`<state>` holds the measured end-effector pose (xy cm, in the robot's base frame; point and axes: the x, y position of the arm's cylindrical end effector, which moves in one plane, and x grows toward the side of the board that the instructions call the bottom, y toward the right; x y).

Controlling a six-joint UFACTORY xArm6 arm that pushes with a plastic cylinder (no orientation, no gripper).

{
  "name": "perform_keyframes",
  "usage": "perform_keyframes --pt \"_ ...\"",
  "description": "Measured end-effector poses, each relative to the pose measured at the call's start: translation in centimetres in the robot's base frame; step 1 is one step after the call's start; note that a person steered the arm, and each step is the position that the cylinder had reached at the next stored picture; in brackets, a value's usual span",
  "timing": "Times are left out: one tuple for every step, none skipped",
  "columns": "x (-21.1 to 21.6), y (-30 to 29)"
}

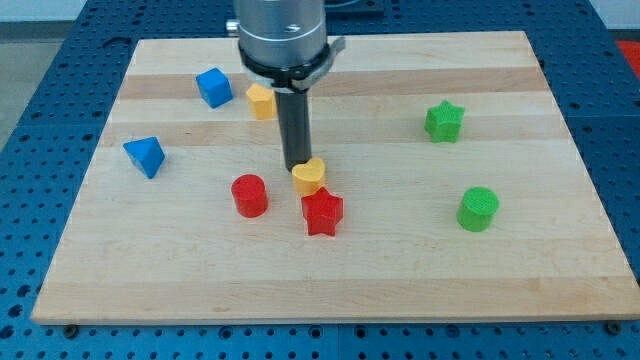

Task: Move the yellow hexagon above the red circle

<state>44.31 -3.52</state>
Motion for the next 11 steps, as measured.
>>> perform_keyframes --pt "0.1 2.3" --pt "0.4 3.9" --pt "0.4 4.4" --pt "-3.9 4.4" --pt "-10.7 3.5" --pt "-15.5 -0.5" --pt "-15.7 -5.2" --pt "-11.7 -6.6" --pt "-9.8 -5.0" --pt "-10.0 -4.8" --pt "-9.6 -5.2"
